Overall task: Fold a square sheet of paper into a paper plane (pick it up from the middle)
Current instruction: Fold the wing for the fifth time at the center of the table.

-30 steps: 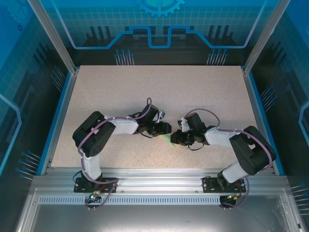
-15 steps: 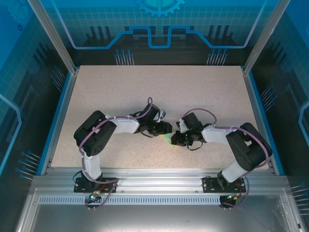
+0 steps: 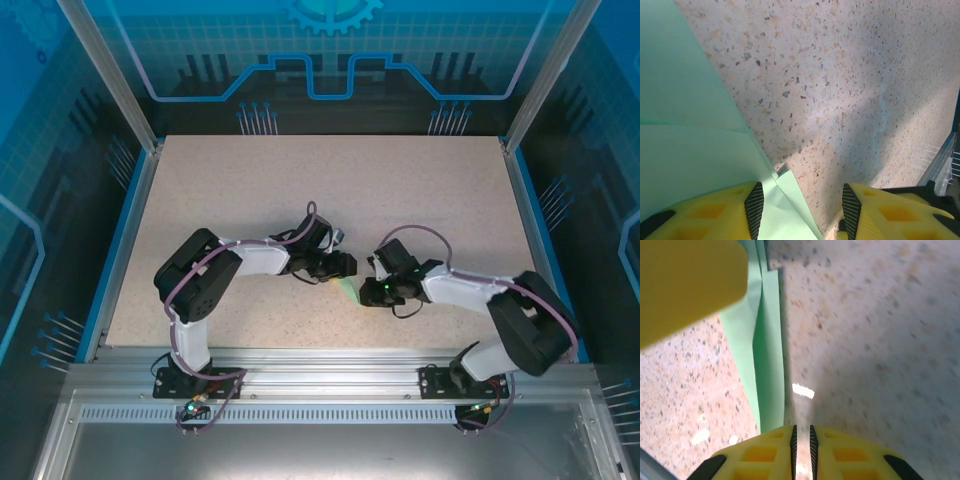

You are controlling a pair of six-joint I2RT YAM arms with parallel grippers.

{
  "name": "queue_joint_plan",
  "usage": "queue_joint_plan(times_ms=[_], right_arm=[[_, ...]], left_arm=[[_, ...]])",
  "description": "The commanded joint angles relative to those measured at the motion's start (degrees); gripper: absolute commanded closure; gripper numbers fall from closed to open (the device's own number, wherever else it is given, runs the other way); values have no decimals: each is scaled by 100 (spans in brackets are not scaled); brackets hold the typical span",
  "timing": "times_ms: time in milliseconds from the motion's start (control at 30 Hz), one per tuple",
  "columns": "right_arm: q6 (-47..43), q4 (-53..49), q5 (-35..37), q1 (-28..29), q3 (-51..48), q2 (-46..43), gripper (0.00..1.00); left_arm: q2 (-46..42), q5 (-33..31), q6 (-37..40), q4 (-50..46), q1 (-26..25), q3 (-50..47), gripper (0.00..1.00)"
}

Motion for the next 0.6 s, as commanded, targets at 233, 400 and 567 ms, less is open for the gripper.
queue_joint_plan(times_ms=[233, 400, 567], right_arm=[[369, 986, -1384, -225, -5, -350, 92], [581, 1559, -1845, -263, 132, 464, 95], [563, 1626, -1843, -404, 151, 1006, 96]], left_arm=[[221, 130, 153, -261, -20, 114, 50], [221, 155, 154, -278, -22, 116, 50], [230, 156, 162, -278, -22, 106, 50]])
